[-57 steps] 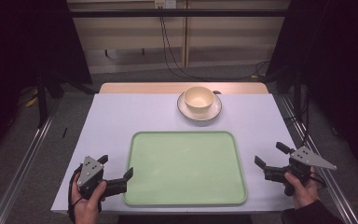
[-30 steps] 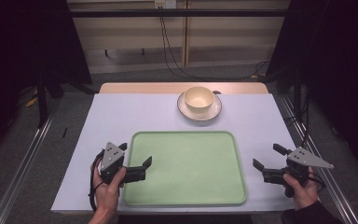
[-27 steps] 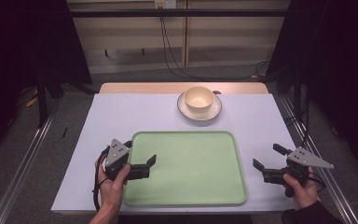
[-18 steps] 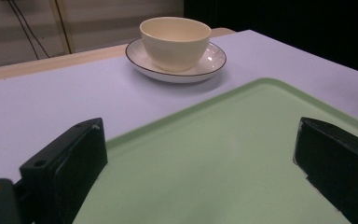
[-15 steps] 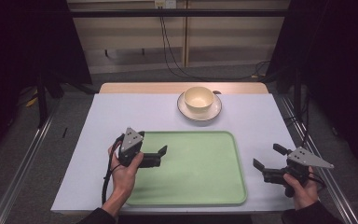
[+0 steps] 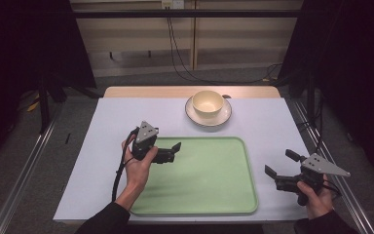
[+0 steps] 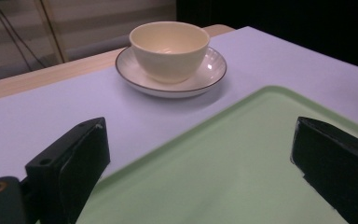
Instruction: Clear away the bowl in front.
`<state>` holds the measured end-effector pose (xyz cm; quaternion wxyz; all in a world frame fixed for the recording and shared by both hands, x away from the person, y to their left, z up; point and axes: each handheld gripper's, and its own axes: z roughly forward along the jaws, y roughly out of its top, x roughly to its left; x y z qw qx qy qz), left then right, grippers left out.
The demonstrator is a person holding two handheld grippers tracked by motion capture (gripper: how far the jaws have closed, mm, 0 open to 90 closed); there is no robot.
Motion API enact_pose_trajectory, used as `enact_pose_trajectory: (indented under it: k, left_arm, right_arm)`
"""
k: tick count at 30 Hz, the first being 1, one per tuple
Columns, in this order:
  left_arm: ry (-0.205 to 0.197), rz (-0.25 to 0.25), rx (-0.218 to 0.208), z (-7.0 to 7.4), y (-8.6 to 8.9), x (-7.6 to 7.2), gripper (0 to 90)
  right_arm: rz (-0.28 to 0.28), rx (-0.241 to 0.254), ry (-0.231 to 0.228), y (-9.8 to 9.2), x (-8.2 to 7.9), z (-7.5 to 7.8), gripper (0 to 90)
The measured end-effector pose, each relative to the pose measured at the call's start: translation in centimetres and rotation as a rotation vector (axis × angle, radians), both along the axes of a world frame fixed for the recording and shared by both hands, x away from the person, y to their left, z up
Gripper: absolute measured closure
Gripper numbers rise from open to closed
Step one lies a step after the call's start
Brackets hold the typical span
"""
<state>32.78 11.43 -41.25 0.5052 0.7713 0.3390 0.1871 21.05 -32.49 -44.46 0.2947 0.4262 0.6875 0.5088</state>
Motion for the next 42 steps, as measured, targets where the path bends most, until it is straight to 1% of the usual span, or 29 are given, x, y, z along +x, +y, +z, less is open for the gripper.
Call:
enact_pose_trajectory:
  k: [1, 2, 4, 5, 7, 8, 10, 11, 12, 14, 15, 16, 18, 22, 24, 26, 28, 30, 31, 32, 33, 34, 35, 37, 38, 39, 40, 41, 42]
  left_arm:
    - [0.014, -0.005, -0.010, 0.2, -0.4, 0.3, 4.4]
    - [0.011, -0.019, -0.015, 0.3, -0.5, 0.6, 4.5]
    - [0.021, -0.019, -0.012, 0.4, -0.8, 1.2, 4.6]
    - [0.015, -0.010, -0.009, 0.5, -0.9, 1.5, 4.8]
    - [0.009, -0.021, 0.009, 0.7, -1.1, 2.2, 4.9]
    - [0.016, -0.026, 0.000, 0.7, -1.3, 2.5, 4.8]
    - [0.018, -0.062, 0.008, 0.9, -1.6, 3.1, 4.6]
    - [0.018, -0.062, 0.008, 0.9, -1.6, 3.1, 4.6]
    - [-0.002, -0.059, 0.010, 1.0, -1.9, 3.6, 4.6]
    - [-0.009, -0.054, 0.016, 1.0, -1.9, 3.9, 4.7]
    - [-0.002, -0.046, 0.013, 1.0, -1.9, 4.7, 4.8]
    - [-0.003, -0.046, 0.017, 1.0, -2.0, 5.0, 5.3]
    - [-0.005, -0.025, 0.021, 1.0, -2.2, 5.6, 5.6]
    - [0.020, -0.065, 0.011, 0.8, -2.8, 6.8, 5.9]
    - [0.024, -0.062, 0.023, 0.7, -3.1, 7.3, 6.0]
    - [0.027, -0.060, 0.018, 0.6, -3.5, 7.9, 6.2]
    - [0.022, -0.054, 0.028, 0.5, -3.8, 8.5, 6.3]
    - [0.042, -0.058, 0.045, 0.5, -4.2, 9.1, 6.8]
    - [0.049, -0.066, 0.041, 0.5, -4.4, 9.3, 6.7]
    - [0.054, -0.066, 0.049, 0.6, -4.5, 9.5, 6.7]
    - [0.056, -0.074, 0.044, 0.6, -4.6, 9.8, 6.6]
    - [0.056, -0.074, 0.044, 0.6, -4.6, 9.8, 6.4]
    - [0.059, -0.075, 0.039, 0.7, -5.0, 10.3, 6.6]
    - [0.053, -0.069, 0.047, 0.7, -5.2, 10.6, 6.6]
    - [0.047, -0.063, 0.059, 0.8, -5.6, 11.2, 7.2]
    - [0.048, -0.053, 0.047, 0.8, -5.8, 11.5, 7.4]
    - [0.048, -0.053, 0.047, 0.8, -5.8, 11.5, 7.4]
    - [0.047, -0.056, 0.062, 0.9, -6.1, 12.0, 7.4]
    - [0.047, -0.058, 0.058, 0.9, -6.3, 12.3, 7.4]
  right_arm:
    - [0.000, -0.001, 0.000, 0.0, 0.0, 0.0, 3.3]
    - [0.000, -0.001, 0.000, 0.0, 0.0, 0.0, 3.3]
    - [0.004, 0.001, -0.004, 0.0, 0.0, 0.0, 3.3]
    - [0.003, 0.001, -0.005, 0.0, 0.0, 0.0, 3.3]
    - [0.005, 0.002, -0.006, 0.0, 0.0, 0.0, 3.3]
    - [0.006, 0.003, -0.005, 0.0, 0.0, 0.0, 3.3]
    - [0.008, 0.002, -0.005, 0.0, 0.0, 0.0, 3.3]
    - [0.008, 0.003, -0.005, 0.0, 0.0, 0.0, 3.3]
    - [0.008, 0.003, -0.005, 0.0, 0.0, 0.0, 3.3]
    - [0.006, 0.004, -0.004, 0.0, 0.0, 0.0, 3.3]
    - [0.011, 0.000, -0.006, 0.0, -0.1, 0.0, 3.3]
    - [0.013, 0.001, -0.010, -0.1, 0.0, 0.0, 3.3]
    - [0.010, 0.002, -0.009, -0.1, -0.1, 0.0, 3.3]
    - [0.013, 0.000, -0.011, -0.1, 0.0, 0.0, 3.3]
    - [0.016, 0.003, -0.005, -0.1, -0.1, 0.0, 3.3]
    - [0.012, 0.001, -0.011, -0.1, 0.0, 0.0, 3.3]
    - [0.012, 0.003, -0.010, -0.1, -0.1, 0.1, 3.3]
    - [0.022, 0.001, -0.004, -0.1, -0.1, 0.0, 3.3]
    - [0.015, 0.000, -0.007, 0.0, -0.1, 0.0, 3.3]
    - [0.022, 0.003, -0.006, 0.0, -0.1, 0.0, 3.3]
    - [0.020, 0.003, -0.015, -0.1, -0.1, 0.0, 3.3]
    - [0.020, 0.003, -0.015, -0.1, -0.1, 0.0, 3.3]
    - [0.019, 0.003, -0.016, -0.1, -0.1, 0.0, 3.3]
    - [0.020, 0.003, -0.017, -0.1, -0.1, 0.0, 3.3]
    - [0.021, 0.003, -0.017, -0.1, -0.2, 0.0, 3.3]
    - [0.022, 0.005, -0.019, -0.1, -0.2, 0.1, 3.3]
    - [0.022, 0.005, -0.019, -0.1, -0.2, 0.1, 3.3]
    - [0.024, 0.011, -0.020, -0.2, -0.2, 0.1, 3.3]
    - [0.027, 0.013, -0.026, -0.2, -0.2, 0.1, 3.1]
